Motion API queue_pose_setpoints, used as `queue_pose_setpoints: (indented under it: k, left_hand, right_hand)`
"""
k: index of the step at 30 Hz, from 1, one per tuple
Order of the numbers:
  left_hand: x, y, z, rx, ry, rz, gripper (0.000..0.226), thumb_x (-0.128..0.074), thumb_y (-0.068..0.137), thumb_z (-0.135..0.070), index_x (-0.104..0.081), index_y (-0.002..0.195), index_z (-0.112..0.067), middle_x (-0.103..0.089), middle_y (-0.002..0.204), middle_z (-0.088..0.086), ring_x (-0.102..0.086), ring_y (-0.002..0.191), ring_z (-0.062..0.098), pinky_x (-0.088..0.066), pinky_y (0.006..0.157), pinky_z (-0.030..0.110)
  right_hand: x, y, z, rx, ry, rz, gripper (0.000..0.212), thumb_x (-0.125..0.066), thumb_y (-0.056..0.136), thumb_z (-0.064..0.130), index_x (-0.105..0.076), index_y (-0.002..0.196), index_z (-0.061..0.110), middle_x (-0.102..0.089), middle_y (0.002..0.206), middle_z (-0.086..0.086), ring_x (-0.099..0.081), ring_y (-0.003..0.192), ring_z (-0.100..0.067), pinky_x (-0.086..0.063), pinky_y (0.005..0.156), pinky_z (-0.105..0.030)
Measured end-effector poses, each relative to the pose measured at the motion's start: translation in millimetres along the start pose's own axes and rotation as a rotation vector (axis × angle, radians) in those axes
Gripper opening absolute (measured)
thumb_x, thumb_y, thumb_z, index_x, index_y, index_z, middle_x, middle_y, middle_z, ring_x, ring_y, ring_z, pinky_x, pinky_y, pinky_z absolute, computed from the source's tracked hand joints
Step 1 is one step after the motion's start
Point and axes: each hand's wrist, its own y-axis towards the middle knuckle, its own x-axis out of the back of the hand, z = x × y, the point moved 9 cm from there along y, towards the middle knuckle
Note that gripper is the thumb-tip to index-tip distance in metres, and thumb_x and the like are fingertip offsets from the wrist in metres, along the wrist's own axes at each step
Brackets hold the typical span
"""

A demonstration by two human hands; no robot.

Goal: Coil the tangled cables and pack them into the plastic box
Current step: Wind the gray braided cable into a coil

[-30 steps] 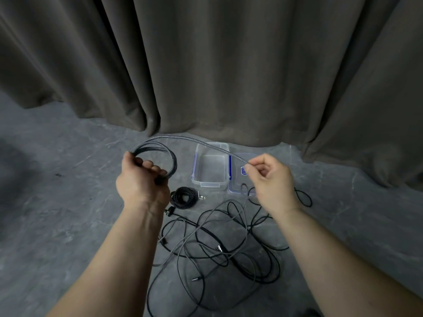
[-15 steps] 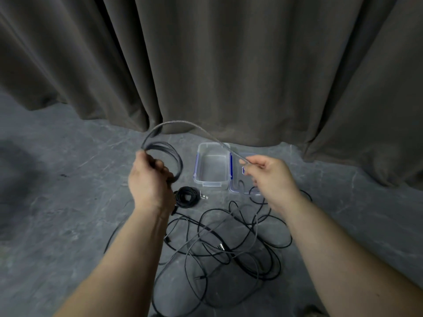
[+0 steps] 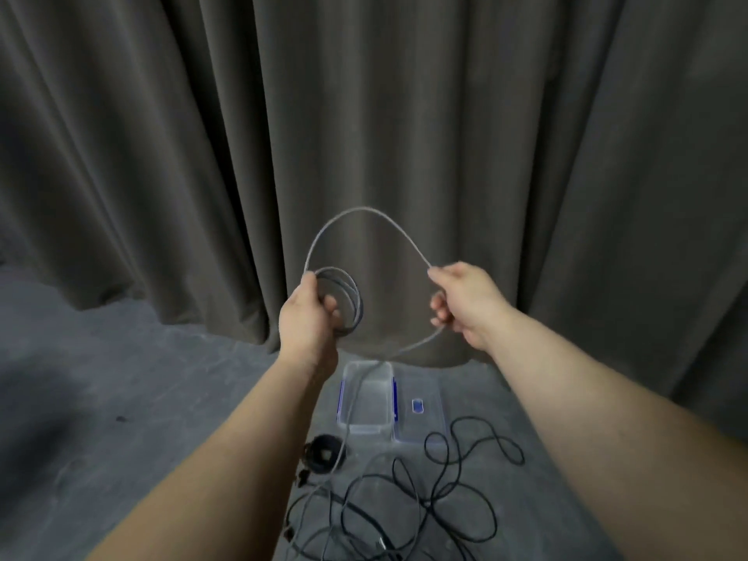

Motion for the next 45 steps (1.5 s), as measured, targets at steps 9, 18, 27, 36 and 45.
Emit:
queue_pose_setpoints:
  k: [9,18,27,36,45]
  left_hand:
    - [-11.5,-27.8,-95.0,-0.014,-0.415,-0.15,0.038,-0.044,0.101,-0.025,-0.038,0.064,-0.019,-0.032,0.039,-0.009,-0.024,0.035,0.008,-0.023,0.039,0.017]
    - [-16.2,-32.1,-155.7,-0.185,-0.2,-0.213,0.031,-0.046,0.096,-0.026,-0.044,0.066,-0.018,-0.042,0.043,-0.006,-0.037,0.04,0.011,-0.032,0.049,0.019]
    - [-74.1,-66.0,-165.5,-0.606,0.78,0.13,0.032,-0.044,0.098,-0.033,-0.042,0.072,-0.015,-0.046,0.068,0.0,-0.042,0.063,0.013,-0.037,0.063,0.031]
    - [-65.3,-73.4,-102.7,-0.079,0.292,0.51,0.035,-0.04,0.103,-0.027,-0.043,0.07,-0.016,-0.043,0.05,-0.001,-0.036,0.048,0.01,-0.03,0.05,0.023]
    - [-72.7,-88.7,-85.8,-0.068,0.28,0.54,0.046,-0.036,0.102,-0.044,-0.042,0.066,-0.016,-0.029,0.048,-0.002,-0.02,0.043,0.012,-0.021,0.053,0.028]
  right_hand:
    - [52.9,-41.8,9.5,-0.148,-0.103,-0.005,0.016,-0.065,0.09,0.014,-0.053,0.078,0.016,-0.047,0.063,-0.002,-0.041,0.053,-0.012,-0.048,0.062,-0.032]
    - [78.2,-57.2,81.3,0.184,-0.542,-0.424,0.03,-0.072,0.084,0.035,-0.053,0.07,0.016,-0.059,0.068,-0.007,-0.058,0.066,-0.028,-0.039,0.058,-0.027]
    - [-68.5,-125.3,142.6,0.684,-1.509,0.416,0.013,-0.068,0.08,0.036,-0.069,0.078,0.024,-0.068,0.078,0.008,-0.063,0.08,-0.013,-0.048,0.071,-0.025]
    - [-55.2,-123.0,163.5,0.739,-0.6,0.371,0.006,-0.077,0.079,0.016,-0.073,0.075,0.016,-0.068,0.071,-0.001,-0.056,0.066,-0.005,-0.045,0.067,-0.022]
    - [-25.3,-92.6,134.8,0.739,-0.714,-0.122,0.034,-0.067,0.08,0.054,-0.057,0.079,0.021,-0.059,0.081,0.005,-0.056,0.076,-0.014,-0.044,0.068,-0.031]
